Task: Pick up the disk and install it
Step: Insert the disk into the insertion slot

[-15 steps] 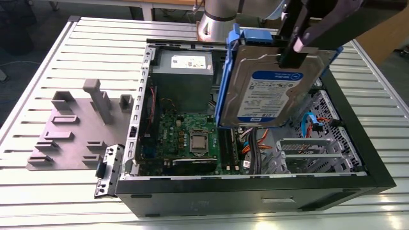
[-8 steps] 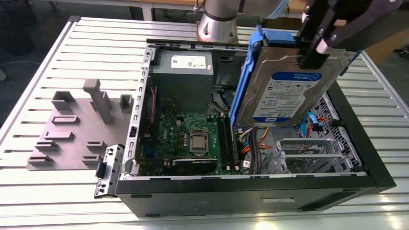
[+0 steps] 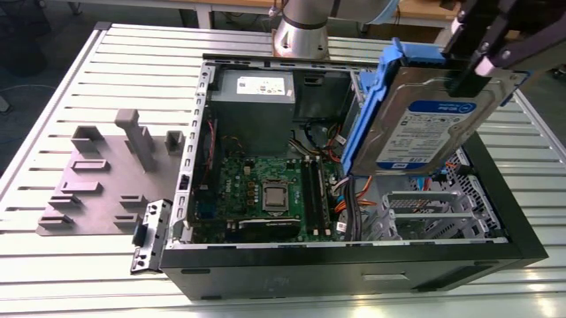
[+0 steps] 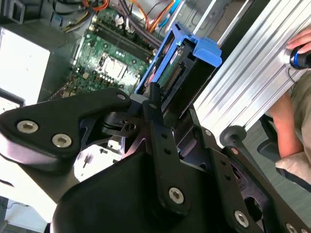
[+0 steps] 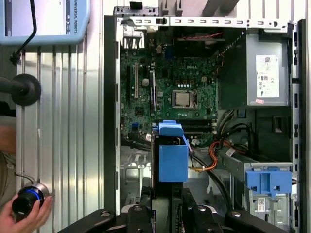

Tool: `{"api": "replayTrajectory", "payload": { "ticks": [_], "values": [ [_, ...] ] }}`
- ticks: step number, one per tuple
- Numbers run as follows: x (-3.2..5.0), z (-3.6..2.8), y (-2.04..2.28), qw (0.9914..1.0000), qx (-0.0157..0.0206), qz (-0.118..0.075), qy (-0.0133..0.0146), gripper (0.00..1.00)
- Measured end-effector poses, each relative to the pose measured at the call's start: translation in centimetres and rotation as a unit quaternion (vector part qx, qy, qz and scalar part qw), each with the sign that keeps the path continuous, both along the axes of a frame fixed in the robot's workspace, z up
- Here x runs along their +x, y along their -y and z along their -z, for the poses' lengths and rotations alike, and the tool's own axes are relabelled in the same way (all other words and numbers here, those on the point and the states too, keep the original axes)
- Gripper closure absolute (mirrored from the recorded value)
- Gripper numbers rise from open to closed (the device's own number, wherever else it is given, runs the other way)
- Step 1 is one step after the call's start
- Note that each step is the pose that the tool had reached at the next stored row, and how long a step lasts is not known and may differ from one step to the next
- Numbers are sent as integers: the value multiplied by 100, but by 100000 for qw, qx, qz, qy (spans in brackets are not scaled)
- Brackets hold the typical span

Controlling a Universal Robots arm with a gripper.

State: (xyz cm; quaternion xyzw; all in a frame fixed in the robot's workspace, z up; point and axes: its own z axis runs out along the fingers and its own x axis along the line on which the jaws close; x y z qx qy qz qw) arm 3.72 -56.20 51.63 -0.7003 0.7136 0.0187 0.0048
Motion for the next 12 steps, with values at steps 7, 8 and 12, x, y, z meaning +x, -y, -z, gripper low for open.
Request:
{"api": "replayTrajectory", "payload": {
  "ticks": [7, 8, 12],
  "values": [
    [281, 5, 0, 100000, -6, -4, -54, 65],
    [327, 6, 0, 100000, -6, -1, -70, 65],
    [503, 10, -1, 100000, -9, -3, -149, 65]
  ]
}}
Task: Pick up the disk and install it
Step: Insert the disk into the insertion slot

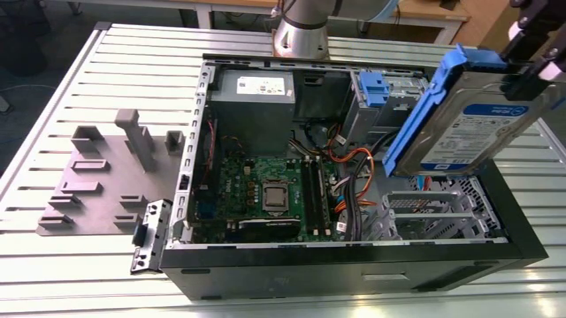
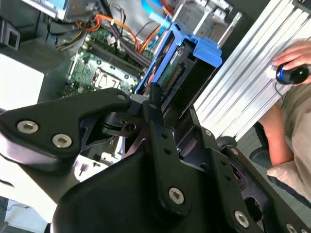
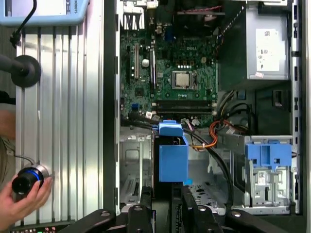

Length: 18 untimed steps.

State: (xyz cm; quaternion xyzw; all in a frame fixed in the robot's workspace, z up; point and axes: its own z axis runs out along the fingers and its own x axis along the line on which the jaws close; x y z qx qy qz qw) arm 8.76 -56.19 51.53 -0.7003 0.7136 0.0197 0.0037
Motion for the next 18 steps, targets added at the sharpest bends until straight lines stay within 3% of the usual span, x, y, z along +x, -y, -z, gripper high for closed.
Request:
{"api": "replayTrajectory", "payload": {
  "ticks": [3, 6, 13, 18],
  "values": [
    [124, 9, 0, 100000, 6, 1, -75, 65],
    [186, 50, -1, 100000, -9, 1, -120, 65],
    [229, 177, 16, 100000, -1, 3, -202, 65],
    [244, 266, 87, 100000, -1, 4, -240, 65]
  ]
}}
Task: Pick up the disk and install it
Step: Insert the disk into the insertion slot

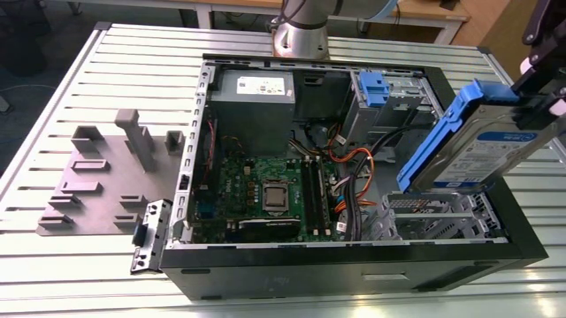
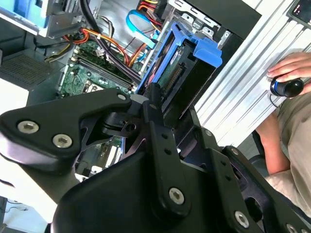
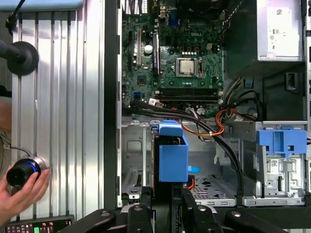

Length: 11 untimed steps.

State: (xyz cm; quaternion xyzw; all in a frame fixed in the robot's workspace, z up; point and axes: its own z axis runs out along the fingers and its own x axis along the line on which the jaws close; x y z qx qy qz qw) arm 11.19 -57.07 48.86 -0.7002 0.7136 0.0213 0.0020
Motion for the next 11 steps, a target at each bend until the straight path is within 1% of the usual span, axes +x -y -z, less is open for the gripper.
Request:
{"api": "replayTrajectory", "payload": {
  "ticks": [2, 6, 8, 11],
  "values": [
    [4, 37, 31, 100000, 22, 4, -4, 65],
    [9, 107, 69, 100000, 3, 0, -17, 65],
    [11, 127, 72, 100000, 0, -12, -20, 65],
    [13, 128, 73, 100000, 43, -40, -19, 65]
  ]
}}
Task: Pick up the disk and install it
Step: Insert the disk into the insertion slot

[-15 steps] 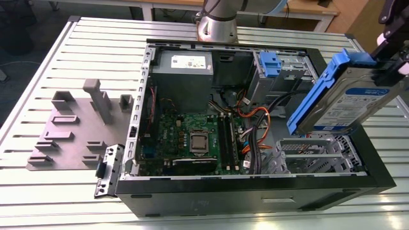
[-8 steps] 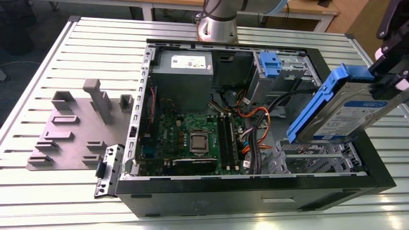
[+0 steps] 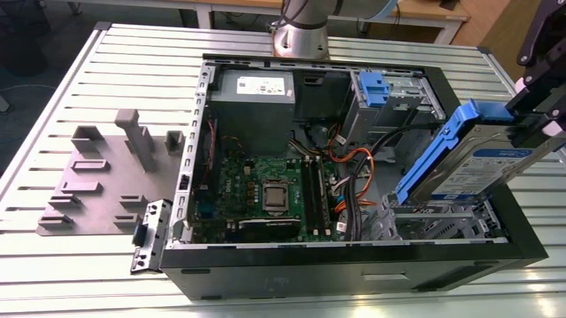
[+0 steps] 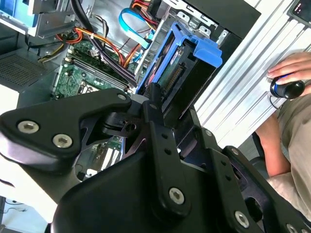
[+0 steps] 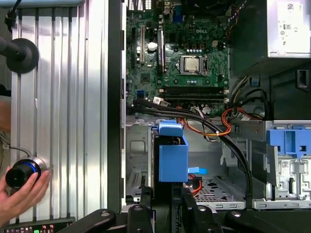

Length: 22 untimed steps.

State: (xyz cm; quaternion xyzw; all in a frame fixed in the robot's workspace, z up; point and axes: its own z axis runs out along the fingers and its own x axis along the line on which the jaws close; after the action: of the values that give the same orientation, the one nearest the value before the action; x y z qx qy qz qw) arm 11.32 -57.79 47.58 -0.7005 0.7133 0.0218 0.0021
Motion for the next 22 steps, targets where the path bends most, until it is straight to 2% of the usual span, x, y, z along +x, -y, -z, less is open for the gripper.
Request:
{"api": "replayTrajectory", "payload": {
  "ticks": [2, 3, 5, 6, 8, 13, 22],
  "values": [
    [0, 1, 1, 100000, 17, -6, 2, 65],
    [0, 3, 3, 100000, 151, -6, 1, 65],
    [0, 14, 7, 99996, 908, -2, 3, 65],
    [0, 23, 11, 99994, 1137, -1, 2, 65],
    [0, 45, 17, 99991, 1337, -3, 3, 65],
    [0, 127, 41, 99988, 1551, -7, 0, 65],
    [10, 191, 49, 99987, 1598, -2, -4, 65]
  ]
}}
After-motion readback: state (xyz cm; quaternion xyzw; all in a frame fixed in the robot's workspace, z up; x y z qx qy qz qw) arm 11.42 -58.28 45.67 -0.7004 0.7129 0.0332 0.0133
